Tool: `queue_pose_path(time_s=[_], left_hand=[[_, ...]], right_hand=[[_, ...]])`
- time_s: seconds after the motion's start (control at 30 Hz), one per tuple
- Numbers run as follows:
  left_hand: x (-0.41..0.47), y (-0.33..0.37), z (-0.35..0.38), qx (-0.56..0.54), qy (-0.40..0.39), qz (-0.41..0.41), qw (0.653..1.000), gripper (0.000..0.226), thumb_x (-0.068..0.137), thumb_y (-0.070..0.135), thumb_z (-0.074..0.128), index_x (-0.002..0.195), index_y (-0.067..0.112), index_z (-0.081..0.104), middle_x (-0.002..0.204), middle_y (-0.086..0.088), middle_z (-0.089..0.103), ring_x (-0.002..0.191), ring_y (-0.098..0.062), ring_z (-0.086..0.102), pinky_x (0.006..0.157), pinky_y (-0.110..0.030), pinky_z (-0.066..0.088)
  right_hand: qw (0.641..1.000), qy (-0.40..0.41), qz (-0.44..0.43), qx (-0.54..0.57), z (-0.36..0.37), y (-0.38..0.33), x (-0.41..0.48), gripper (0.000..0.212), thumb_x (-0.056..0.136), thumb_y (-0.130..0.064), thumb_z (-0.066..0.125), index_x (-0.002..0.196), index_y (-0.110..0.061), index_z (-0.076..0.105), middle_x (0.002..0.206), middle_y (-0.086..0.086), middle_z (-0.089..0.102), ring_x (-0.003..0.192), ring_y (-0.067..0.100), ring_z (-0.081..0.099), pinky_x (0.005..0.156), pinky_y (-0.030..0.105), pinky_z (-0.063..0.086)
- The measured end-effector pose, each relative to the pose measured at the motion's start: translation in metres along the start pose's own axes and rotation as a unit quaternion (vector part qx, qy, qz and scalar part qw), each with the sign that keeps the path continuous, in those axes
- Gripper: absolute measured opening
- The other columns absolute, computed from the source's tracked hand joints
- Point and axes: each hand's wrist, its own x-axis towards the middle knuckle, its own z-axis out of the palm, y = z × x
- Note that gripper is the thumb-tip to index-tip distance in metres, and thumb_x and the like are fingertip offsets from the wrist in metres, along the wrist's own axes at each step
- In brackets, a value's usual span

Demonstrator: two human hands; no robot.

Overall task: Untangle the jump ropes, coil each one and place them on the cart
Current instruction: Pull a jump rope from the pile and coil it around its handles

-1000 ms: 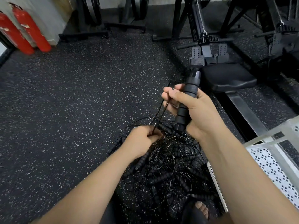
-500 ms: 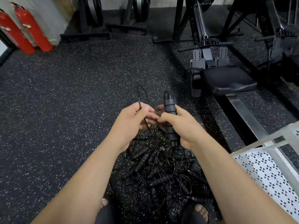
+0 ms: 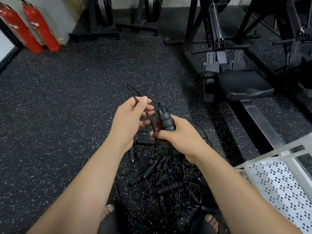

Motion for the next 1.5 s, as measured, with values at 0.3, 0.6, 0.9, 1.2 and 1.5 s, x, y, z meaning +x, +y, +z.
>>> queue_pose_path(time_s=[0.3,0.6,0.9,1.2,1.5], left_hand=[[-0.018,-0.033,0.017,0.146,-0.192,-0.141,0.96,0.036,0.115,0.03,0.036,0.125,0.03,0.071,0.113,0.008,0.082,0.116,-0.024,0.074,0.113,-0.056,0.051],[-0.058,-0.045,0.06,0.184,-0.388,-0.18,0.885,0.049,0.112,-0.001,0.041,0.081,-0.014,0.076,0.07,-0.007,0.074,0.059,0.003,0.064,0.065,-0.01,0.045],[-0.054,-0.058,0.052,0.123,-0.285,-0.248,0.918,0.07,0.106,0.071,0.039,0.099,0.012,0.076,0.09,-0.006,0.074,0.089,-0.024,0.069,0.105,-0.044,0.05],[-0.038,-0.029,0.047,-0.075,-0.204,-0.237,0.947,0.041,0.111,0.052,0.046,0.115,0.014,0.058,0.087,-0.002,0.06,0.076,-0.017,0.055,0.084,-0.038,0.048],[-0.021,-0.001,0.027,-0.149,-0.133,-0.153,0.968,0.028,0.11,0.022,0.056,0.134,0.019,0.071,0.119,-0.006,0.069,0.108,-0.021,0.059,0.098,-0.041,0.05]], right_hand=[[0.983,0.042,-0.017,0.179,-0.023,-0.033,-0.015,0.03,0.095,0.006,0.074,0.123,0.0,0.065,0.107,0.02,0.081,0.097,0.029,0.081,0.08,0.04,0.068],[0.938,0.141,-0.022,0.317,-0.051,-0.034,-0.014,0.028,0.098,0.007,0.071,0.121,-0.005,0.061,0.11,0.019,0.081,0.099,0.031,0.081,0.078,0.039,0.066],[0.908,0.215,-0.029,0.36,-0.071,-0.026,-0.004,0.026,0.097,0.01,0.07,0.116,-0.005,0.059,0.11,0.026,0.079,0.092,0.031,0.079,0.085,0.045,0.067],[0.958,0.192,0.035,0.211,-0.055,-0.013,-0.003,0.02,0.098,-0.013,0.08,0.113,-0.012,0.067,0.101,0.01,0.075,0.083,0.022,0.074,0.081,0.043,0.067],[0.971,0.179,0.047,0.154,-0.015,-0.027,-0.014,0.041,0.106,-0.056,0.054,0.109,-0.016,0.064,0.075,0.001,0.063,0.056,0.017,0.053,0.056,0.034,0.042]])
